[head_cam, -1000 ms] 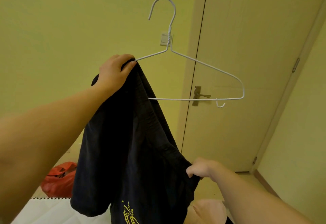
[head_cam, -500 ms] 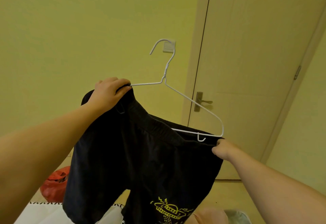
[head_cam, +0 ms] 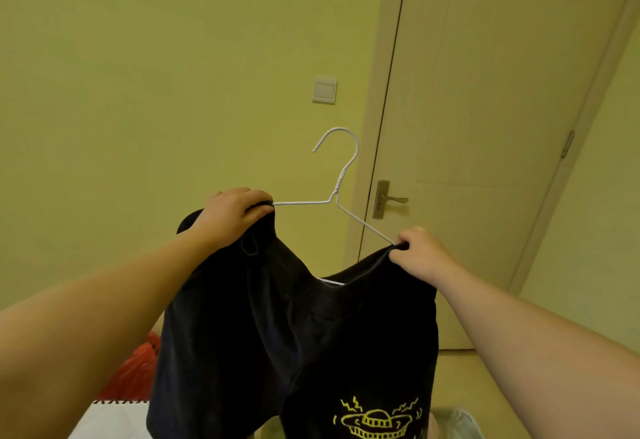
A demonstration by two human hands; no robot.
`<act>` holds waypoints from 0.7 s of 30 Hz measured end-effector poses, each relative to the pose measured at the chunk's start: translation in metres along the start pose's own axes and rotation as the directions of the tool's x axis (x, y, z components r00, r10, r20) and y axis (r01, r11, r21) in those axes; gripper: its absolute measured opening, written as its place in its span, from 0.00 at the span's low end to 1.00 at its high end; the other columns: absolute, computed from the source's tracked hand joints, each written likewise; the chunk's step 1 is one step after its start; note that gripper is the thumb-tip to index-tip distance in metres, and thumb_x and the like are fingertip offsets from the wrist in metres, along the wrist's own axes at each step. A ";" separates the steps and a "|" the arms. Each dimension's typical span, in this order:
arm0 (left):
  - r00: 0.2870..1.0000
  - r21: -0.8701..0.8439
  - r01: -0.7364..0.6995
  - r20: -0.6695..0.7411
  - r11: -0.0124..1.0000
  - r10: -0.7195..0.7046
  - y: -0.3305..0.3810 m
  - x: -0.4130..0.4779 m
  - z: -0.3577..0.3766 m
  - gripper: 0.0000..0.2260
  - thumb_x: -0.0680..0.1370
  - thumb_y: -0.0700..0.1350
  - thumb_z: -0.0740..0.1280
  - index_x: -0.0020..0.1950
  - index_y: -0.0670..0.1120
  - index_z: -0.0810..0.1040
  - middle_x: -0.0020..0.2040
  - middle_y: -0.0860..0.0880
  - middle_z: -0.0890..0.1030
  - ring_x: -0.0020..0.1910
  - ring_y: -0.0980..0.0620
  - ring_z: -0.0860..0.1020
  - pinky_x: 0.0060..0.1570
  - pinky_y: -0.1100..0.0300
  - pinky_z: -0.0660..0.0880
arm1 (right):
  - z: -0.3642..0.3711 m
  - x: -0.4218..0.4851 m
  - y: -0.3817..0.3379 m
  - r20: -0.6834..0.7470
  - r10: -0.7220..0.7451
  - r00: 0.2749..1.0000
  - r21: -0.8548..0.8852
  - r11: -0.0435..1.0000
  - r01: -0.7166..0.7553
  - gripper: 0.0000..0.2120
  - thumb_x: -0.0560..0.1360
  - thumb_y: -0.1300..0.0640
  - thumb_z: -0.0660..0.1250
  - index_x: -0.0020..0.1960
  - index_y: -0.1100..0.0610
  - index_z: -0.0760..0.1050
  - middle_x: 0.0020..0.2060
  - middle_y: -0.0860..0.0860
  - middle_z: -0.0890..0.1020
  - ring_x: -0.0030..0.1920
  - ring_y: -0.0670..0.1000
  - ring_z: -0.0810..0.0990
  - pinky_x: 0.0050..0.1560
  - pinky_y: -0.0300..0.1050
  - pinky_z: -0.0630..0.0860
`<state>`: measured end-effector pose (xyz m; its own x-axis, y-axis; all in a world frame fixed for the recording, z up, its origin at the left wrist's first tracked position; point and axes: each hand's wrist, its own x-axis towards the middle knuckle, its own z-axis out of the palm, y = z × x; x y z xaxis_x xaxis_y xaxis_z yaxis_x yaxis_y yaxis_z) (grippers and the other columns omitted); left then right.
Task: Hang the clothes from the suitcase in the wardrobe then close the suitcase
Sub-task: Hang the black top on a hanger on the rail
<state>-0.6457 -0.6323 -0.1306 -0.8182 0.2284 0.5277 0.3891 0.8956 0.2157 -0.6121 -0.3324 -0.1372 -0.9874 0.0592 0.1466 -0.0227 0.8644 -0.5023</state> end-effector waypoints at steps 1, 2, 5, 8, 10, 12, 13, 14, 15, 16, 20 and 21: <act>1.000 -0.030 0.013 0.002 0.999 -0.013 0.001 0.000 0.000 0.13 0.81 0.50 0.59 0.61 0.48 0.77 0.55 0.48 0.80 0.55 0.47 0.76 0.58 0.53 0.69 | 0.001 0.000 0.000 -0.018 -0.002 1.000 0.050 0.999 0.003 0.06 0.74 0.59 0.63 0.40 0.59 0.69 0.43 0.53 0.69 0.39 0.51 0.69 0.31 0.38 0.61; 1.000 -0.055 0.019 0.010 0.998 -0.018 0.003 -0.001 0.000 0.13 0.81 0.49 0.59 0.61 0.47 0.77 0.56 0.48 0.80 0.55 0.47 0.76 0.56 0.54 0.70 | 0.002 -0.002 -0.001 -0.028 0.008 1.000 0.104 0.995 -0.005 0.05 0.74 0.59 0.63 0.41 0.59 0.69 0.42 0.53 0.70 0.38 0.51 0.69 0.32 0.39 0.62; 0.999 -0.085 0.007 0.034 0.996 -0.004 0.009 -0.005 0.001 0.13 0.81 0.48 0.58 0.61 0.46 0.77 0.56 0.49 0.80 0.55 0.49 0.76 0.50 0.60 0.69 | 0.006 -0.007 -0.004 -0.053 0.040 0.998 0.254 0.967 -0.025 0.08 0.72 0.60 0.63 0.38 0.57 0.65 0.32 0.52 0.69 0.32 0.50 0.68 0.32 0.43 0.62; 0.999 -0.114 0.018 0.043 0.993 -0.013 0.014 -0.007 -0.001 0.13 0.82 0.49 0.57 0.62 0.47 0.76 0.56 0.50 0.79 0.55 0.49 0.76 0.51 0.59 0.71 | 0.009 -0.011 -0.010 -0.074 0.057 0.996 0.362 0.932 -0.027 0.11 0.71 0.62 0.63 0.37 0.55 0.61 0.31 0.50 0.66 0.31 0.50 0.65 0.32 0.43 0.61; 0.996 -0.190 0.051 0.079 0.981 -0.036 0.015 -0.009 -0.004 0.13 0.82 0.48 0.57 0.59 0.47 0.77 0.54 0.50 0.79 0.53 0.50 0.75 0.50 0.58 0.70 | 0.011 -0.015 -0.011 -0.077 0.053 0.996 0.369 0.929 -0.021 0.12 0.71 0.61 0.63 0.37 0.54 0.60 0.31 0.50 0.66 0.31 0.50 0.64 0.32 0.43 0.60; 0.992 -0.339 0.111 0.090 0.934 -0.085 0.019 -0.009 -0.007 0.12 0.82 0.48 0.57 0.53 0.47 0.79 0.50 0.45 0.80 0.49 0.48 0.75 0.44 0.60 0.69 | 0.015 -0.020 -0.015 -0.082 0.053 0.995 0.359 0.933 -0.020 0.13 0.71 0.61 0.63 0.36 0.54 0.59 0.30 0.49 0.65 0.31 0.50 0.63 0.33 0.44 0.60; 0.990 -0.397 0.129 0.095 0.909 -0.099 0.025 -0.009 -0.007 0.12 0.82 0.48 0.57 0.50 0.46 0.78 0.49 0.44 0.80 0.47 0.48 0.75 0.42 0.62 0.69 | 0.018 -0.022 -0.018 -0.084 0.053 0.995 0.351 0.936 -0.020 0.13 0.70 0.60 0.63 0.36 0.54 0.59 0.30 0.49 0.65 0.31 0.50 0.63 0.34 0.44 0.60; 0.990 -0.423 0.131 0.102 0.897 -0.096 0.031 -0.008 -0.007 0.12 0.82 0.48 0.57 0.49 0.46 0.78 0.47 0.43 0.80 0.46 0.48 0.74 0.41 0.64 0.68 | 0.021 -0.026 -0.020 -0.087 0.053 0.995 0.339 0.941 -0.021 0.13 0.70 0.60 0.64 0.36 0.54 0.59 0.30 0.49 0.65 0.32 0.50 0.64 0.34 0.44 0.60; 0.990 -0.440 0.126 0.107 0.889 -0.088 0.039 -0.009 -0.006 0.13 0.82 0.48 0.57 0.49 0.44 0.78 0.46 0.44 0.79 0.45 0.49 0.74 0.40 0.65 0.68 | 0.024 -0.030 -0.023 -0.092 0.057 0.994 0.331 0.943 -0.023 0.13 0.70 0.59 0.64 0.35 0.53 0.59 0.31 0.49 0.66 0.32 0.50 0.64 0.35 0.44 0.60; 0.991 -0.461 0.118 0.106 0.880 -0.078 0.047 -0.010 -0.005 0.14 0.82 0.48 0.57 0.50 0.43 0.78 0.45 0.45 0.78 0.44 0.50 0.73 0.39 0.65 0.68 | 0.025 -0.035 -0.024 -0.101 0.068 0.993 0.333 0.942 -0.030 0.13 0.71 0.59 0.64 0.35 0.54 0.60 0.31 0.49 0.66 0.33 0.50 0.64 0.36 0.44 0.61; 0.993 -0.475 0.037 0.113 0.879 0.019 0.066 -0.015 -0.002 0.13 0.82 0.47 0.56 0.55 0.43 0.79 0.47 0.48 0.78 0.47 0.50 0.74 0.44 0.62 0.71 | 0.023 -0.055 -0.019 -0.157 0.160 0.975 0.369 0.925 -0.093 0.13 0.70 0.61 0.64 0.34 0.54 0.60 0.31 0.50 0.66 0.33 0.50 0.64 0.35 0.44 0.61; 0.990 -0.429 0.004 0.131 0.903 0.058 0.068 -0.016 0.000 0.13 0.82 0.47 0.55 0.56 0.44 0.78 0.48 0.48 0.78 0.48 0.50 0.74 0.45 0.60 0.71 | 0.023 -0.060 -0.018 -0.161 0.188 0.969 0.399 0.910 -0.110 0.13 0.69 0.62 0.64 0.34 0.54 0.60 0.30 0.50 0.67 0.32 0.50 0.64 0.34 0.43 0.61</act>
<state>-0.6058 -0.5753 -0.1241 -0.8428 0.3277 0.4270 0.5297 0.6459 0.5497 -0.5555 -0.3627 -0.1563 -0.9356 0.3007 0.1850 0.0258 0.5809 -0.8136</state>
